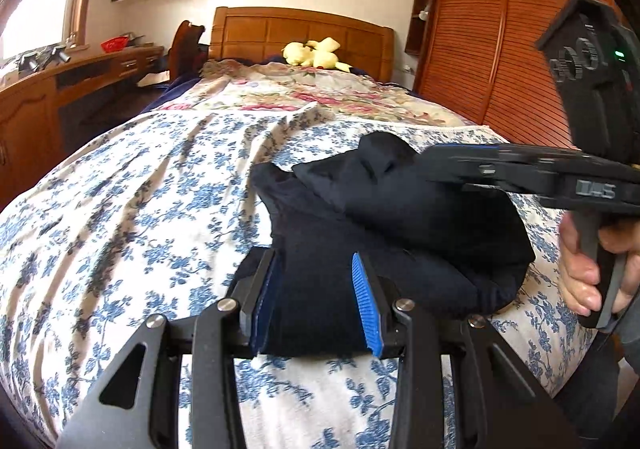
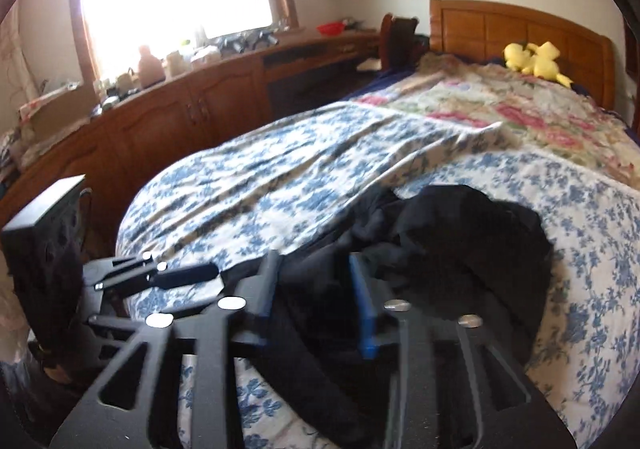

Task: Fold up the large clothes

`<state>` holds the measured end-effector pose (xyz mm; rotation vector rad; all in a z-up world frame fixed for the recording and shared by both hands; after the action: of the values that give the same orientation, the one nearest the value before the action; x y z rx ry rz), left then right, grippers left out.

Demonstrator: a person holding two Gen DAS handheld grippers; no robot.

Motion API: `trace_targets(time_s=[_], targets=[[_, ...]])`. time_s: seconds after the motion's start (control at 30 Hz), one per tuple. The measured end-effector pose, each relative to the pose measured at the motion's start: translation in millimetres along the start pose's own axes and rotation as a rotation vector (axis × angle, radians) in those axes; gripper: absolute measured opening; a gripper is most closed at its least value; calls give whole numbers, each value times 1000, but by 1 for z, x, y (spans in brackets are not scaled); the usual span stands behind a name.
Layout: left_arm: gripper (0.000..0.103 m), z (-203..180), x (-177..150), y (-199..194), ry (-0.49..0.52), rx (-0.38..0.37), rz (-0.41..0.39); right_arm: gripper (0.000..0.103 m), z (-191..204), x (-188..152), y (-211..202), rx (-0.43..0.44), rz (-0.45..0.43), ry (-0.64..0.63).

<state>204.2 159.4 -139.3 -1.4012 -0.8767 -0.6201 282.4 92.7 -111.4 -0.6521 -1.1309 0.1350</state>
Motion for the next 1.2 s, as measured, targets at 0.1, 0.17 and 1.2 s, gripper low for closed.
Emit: trace_targets(time_s=[0.1, 0.17, 1.2], targets=[[36, 2, 4, 0, -15, -8, -9, 50, 8, 2, -16, -5, -24, -38], [36, 0, 7, -2, -27, -29, -18, 50, 6, 5, -31, -41, -36, -54], [36, -59, -3, -1, 43, -126, 5, 40, -77, -107, -37, -213, 154, 116]])
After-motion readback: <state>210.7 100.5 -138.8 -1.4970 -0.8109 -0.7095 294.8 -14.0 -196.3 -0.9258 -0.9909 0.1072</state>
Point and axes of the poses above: each gripper's, at about its wrist camera, not at the fingertips, and y roughly the way its jaws point, z to its left, x to its top, the point moved 7 cm from there along y, roughly the way its jaws point, and after that the axes turned 12 degrees about x, right-handed, at the moved point
